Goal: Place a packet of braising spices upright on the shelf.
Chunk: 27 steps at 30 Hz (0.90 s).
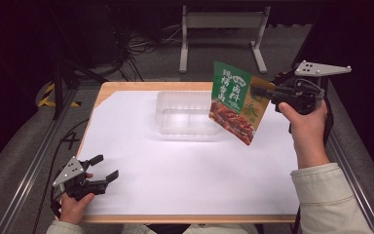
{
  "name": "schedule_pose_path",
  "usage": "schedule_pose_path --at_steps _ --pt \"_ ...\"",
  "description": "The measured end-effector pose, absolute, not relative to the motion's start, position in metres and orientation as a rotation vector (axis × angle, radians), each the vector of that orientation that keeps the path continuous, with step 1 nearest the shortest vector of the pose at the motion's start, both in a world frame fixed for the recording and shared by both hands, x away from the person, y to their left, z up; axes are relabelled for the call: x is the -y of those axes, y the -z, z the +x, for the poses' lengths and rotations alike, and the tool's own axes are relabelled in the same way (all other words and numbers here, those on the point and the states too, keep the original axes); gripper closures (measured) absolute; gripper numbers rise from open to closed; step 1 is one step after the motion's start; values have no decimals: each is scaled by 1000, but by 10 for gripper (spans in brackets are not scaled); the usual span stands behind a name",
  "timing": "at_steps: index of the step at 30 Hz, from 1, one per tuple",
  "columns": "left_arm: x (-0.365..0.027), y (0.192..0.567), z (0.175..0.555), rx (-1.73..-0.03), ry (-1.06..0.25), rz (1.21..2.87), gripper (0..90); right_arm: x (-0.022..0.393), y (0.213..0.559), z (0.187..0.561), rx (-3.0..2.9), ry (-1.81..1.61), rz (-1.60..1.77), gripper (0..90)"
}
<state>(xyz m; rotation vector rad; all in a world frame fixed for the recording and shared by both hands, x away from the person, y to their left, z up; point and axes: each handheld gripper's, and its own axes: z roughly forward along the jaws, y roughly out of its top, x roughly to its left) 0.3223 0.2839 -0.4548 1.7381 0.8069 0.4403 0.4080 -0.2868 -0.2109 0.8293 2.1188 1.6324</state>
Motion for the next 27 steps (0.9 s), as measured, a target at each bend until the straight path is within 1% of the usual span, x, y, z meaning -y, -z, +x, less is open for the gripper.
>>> schedule_pose_path --at_steps 14,27 --pt "-284 455 322 -805 -441 1730 145 254 210 440 -2119 -1593 829 900" --pt "-284 455 322 -803 -442 1731 144 227 218 468 -2081 -1586 850 900"
